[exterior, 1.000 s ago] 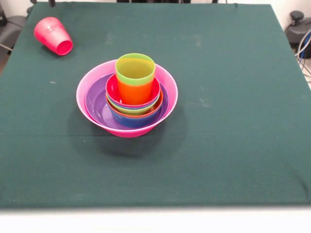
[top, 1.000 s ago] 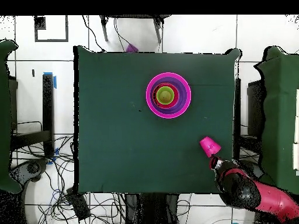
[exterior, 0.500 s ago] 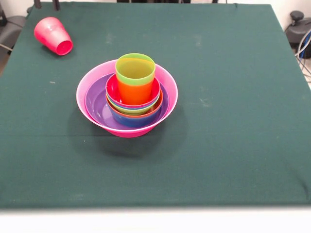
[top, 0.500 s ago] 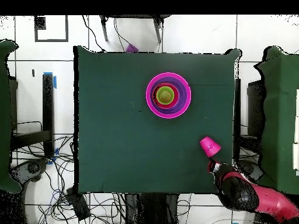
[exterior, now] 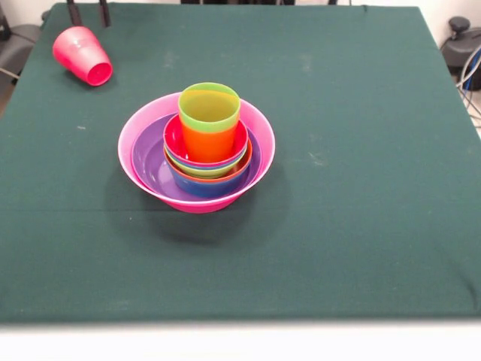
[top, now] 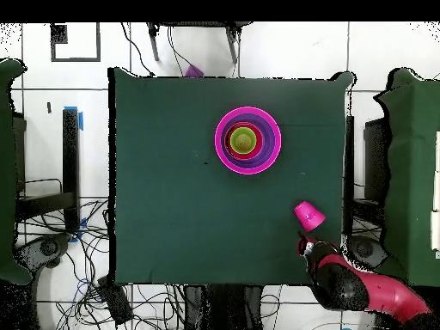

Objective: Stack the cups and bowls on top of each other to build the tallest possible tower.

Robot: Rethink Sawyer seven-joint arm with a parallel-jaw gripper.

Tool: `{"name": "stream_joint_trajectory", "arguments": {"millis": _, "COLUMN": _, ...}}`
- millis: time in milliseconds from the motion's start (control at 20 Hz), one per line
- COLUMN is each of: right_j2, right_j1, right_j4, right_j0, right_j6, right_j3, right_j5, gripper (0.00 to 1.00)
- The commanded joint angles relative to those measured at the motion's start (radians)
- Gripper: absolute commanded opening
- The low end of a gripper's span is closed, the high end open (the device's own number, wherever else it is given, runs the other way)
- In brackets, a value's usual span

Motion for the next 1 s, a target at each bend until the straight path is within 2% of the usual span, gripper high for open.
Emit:
{"name": "stream_joint_trajectory", "arguments": {"millis": 50, "right_j2": -0.016, "right_j1": -0.003, "right_j4": -0.13, "right_j0": 0.1, "right_j6": 0.004, "right_j3": -0.021, "right_j5": -0.105, "gripper": 1.0}}
{"name": "stream_joint_trajectory", "arguments": {"millis": 450, "right_j2": 0.025, "right_j1": -0.036, "right_j4": -0.149, "right_j0": 0.08, "right_j6": -0.012, "right_j3": -0.021, "right_j5": -0.106, "gripper": 1.0}}
{"name": "stream_joint_trajectory", "arguments": {"millis": 800, "right_j2": 0.017, "right_j1": -0.032, "right_j4": -0.167, "right_j0": 0.093, "right_j6": -0.013, "right_j3": -0.045, "right_j5": -0.124, "gripper": 1.0}}
{"name": "stream_joint_trajectory", "arguments": {"millis": 1000, "right_j2": 0.056, "right_j1": -0.06, "right_j4": -0.16, "right_j0": 0.08, "right_j6": -0.021, "right_j3": -0.03, "right_j5": -0.123, "gripper": 1.0}}
